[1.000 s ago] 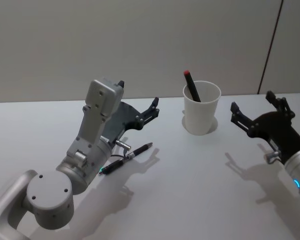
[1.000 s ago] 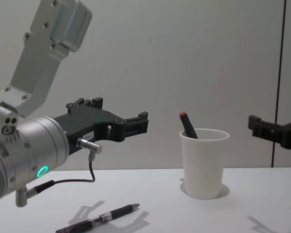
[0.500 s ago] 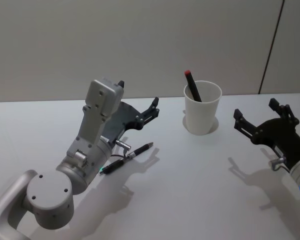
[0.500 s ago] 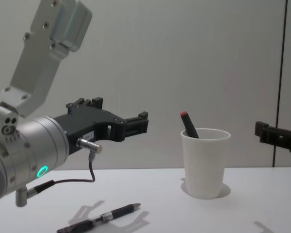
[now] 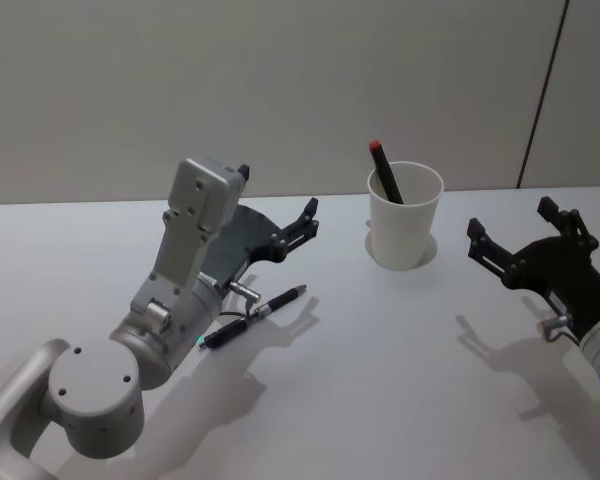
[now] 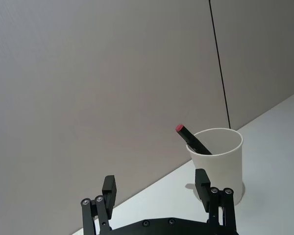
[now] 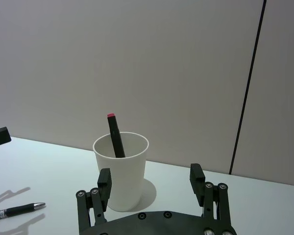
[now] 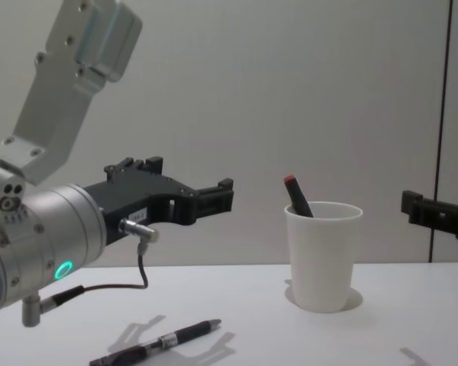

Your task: Place the pen into the pen holder.

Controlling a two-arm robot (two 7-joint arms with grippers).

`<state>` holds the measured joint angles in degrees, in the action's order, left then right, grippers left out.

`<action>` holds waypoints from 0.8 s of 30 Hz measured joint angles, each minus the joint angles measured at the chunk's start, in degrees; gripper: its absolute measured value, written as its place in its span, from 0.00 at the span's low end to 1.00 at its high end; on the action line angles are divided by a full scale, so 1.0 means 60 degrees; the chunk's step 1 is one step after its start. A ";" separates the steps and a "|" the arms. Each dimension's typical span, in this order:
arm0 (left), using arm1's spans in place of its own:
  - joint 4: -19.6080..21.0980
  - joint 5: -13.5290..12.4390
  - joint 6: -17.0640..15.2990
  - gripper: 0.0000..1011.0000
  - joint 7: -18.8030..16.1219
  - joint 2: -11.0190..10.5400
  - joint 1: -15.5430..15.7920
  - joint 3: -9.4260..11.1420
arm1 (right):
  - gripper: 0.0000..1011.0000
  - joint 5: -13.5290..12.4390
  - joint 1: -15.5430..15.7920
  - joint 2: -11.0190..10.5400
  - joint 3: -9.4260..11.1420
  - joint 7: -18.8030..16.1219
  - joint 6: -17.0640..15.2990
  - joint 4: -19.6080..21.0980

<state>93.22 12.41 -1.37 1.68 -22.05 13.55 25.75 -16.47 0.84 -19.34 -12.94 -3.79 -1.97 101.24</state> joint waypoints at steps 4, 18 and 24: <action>0.0040 0.0220 -0.0156 0.99 0.0242 -0.0102 -0.0021 -0.0091 | 0.99 0.0000 0.0000 0.0000 0.0000 -0.0003 0.0002 0.0000; 0.0260 0.1066 -0.0751 0.99 0.1173 -0.0813 -0.0256 -0.0564 | 0.99 0.0001 0.0001 0.0000 -0.0001 -0.0006 0.0004 -0.0001; 0.0363 0.1338 -0.1011 0.99 0.1644 -0.1138 -0.0365 -0.0743 | 0.99 0.0001 0.0000 0.0001 -0.0001 -0.0007 0.0004 -0.0001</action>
<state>95.40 20.44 -7.44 11.55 -28.87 11.36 21.29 -16.46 0.84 -19.33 -12.94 -3.84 -1.95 101.23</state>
